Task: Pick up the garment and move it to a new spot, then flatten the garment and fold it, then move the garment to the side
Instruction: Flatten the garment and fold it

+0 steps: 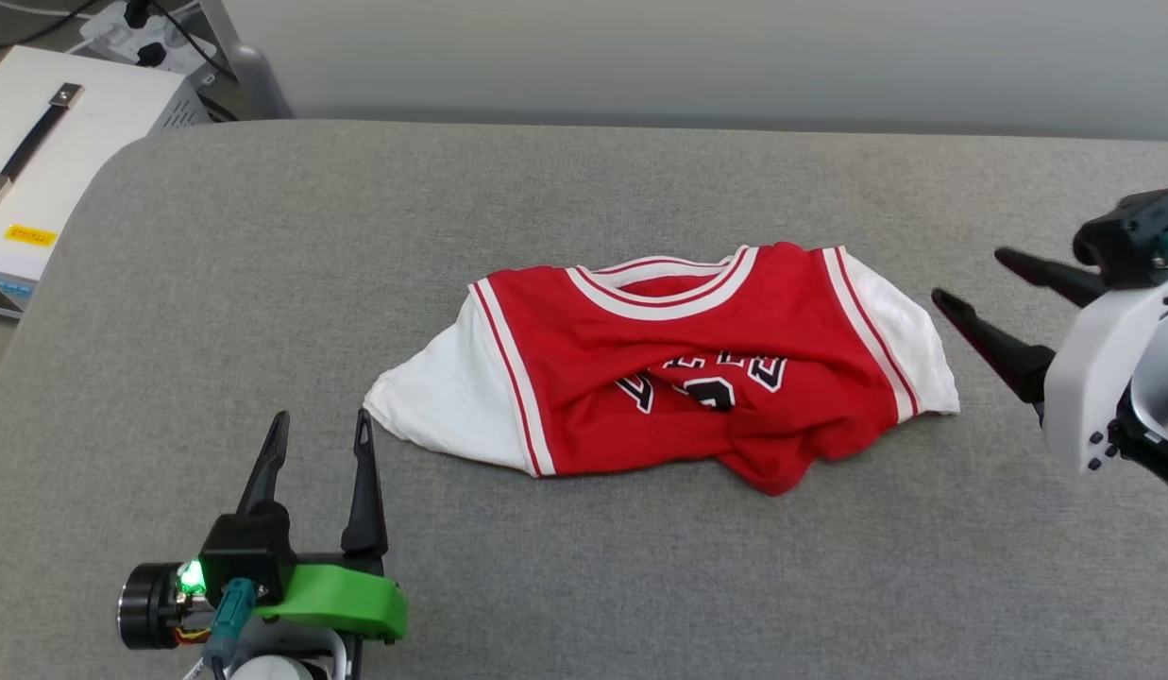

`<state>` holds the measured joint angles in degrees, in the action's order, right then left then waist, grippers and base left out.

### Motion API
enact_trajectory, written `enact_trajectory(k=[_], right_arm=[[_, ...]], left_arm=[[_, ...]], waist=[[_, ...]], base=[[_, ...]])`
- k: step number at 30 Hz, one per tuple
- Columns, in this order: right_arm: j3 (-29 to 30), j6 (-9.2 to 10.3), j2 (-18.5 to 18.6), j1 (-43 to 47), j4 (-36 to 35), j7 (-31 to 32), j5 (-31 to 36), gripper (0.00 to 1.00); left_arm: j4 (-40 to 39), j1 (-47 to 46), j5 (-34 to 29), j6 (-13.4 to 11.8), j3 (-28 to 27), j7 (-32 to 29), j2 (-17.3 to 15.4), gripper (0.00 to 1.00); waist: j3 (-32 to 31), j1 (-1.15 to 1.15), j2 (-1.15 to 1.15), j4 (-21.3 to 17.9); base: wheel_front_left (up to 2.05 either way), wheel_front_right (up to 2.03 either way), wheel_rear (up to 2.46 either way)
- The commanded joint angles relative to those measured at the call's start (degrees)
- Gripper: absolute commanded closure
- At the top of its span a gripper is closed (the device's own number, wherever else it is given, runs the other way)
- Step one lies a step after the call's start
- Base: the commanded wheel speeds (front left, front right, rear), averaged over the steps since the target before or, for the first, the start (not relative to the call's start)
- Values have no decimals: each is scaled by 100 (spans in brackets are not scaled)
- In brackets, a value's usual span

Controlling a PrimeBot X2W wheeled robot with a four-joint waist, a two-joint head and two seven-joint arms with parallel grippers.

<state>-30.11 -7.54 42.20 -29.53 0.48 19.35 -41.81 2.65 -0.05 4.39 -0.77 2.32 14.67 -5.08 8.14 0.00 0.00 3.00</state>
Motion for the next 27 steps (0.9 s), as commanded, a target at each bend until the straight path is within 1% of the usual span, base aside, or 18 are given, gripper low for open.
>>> enact_trajectory(k=[1,3,5,8,12,16,19,22,23,24,27], right_arm=[[-198,5,140,-151,3,471,-206,0],[-485,5,284,-335,6,1168,-497,0],[-735,5,352,-489,36,1743,-720,0],[-1040,5,332,-745,129,2144,-803,0],[-1511,5,163,-1027,536,2218,-738,0],[-1950,5,-17,-1130,1167,2128,-718,0],[-2306,5,-105,-1124,1605,1931,-702,0],[-2531,5,-183,-1117,1788,1557,-803,0],[-2596,5,-202,-1147,1786,1379,-848,53],[-2639,5,-199,-1195,1765,1206,-853,100],[-2682,5,-130,-1412,1679,648,-896,100]], left_arm=[[-46,-160,-78,22,-28,33,38,0],[-82,-230,-96,29,-44,33,55,0],[-114,-316,-115,33,-49,33,73,0],[-155,-445,-131,33,-50,33,99,0],[-148,-597,-147,49,-21,33,131,0],[-148,-708,-153,43,-7,33,157,0],[-137,-746,-156,32,-5,33,171,0],[-107,-749,-160,17,-30,33,180,0],[-90,-732,-165,6,-49,33,182,0],[-78,-713,-168,0,-65,33,184,0],[-50,-662,-176,10,-104,33,187,0]], waist=[[147,0,0,20],[264,0,0,41],[392,0,0,74],[613,0,0,123],[890,0,0,204],[1102,0,0,271],[1166,0,0,301],[1133,0,0,288],[1090,0,0,265],[1049,0,0,245],[875,0,0,172]], base=[[0,0,0],[0,0,0],[0,0,0],[0,0,0],[0,0,0],[0,0,0],[0,0,0],[0,0,0],[0,0,0],[0,0,0],[0,0,0]])
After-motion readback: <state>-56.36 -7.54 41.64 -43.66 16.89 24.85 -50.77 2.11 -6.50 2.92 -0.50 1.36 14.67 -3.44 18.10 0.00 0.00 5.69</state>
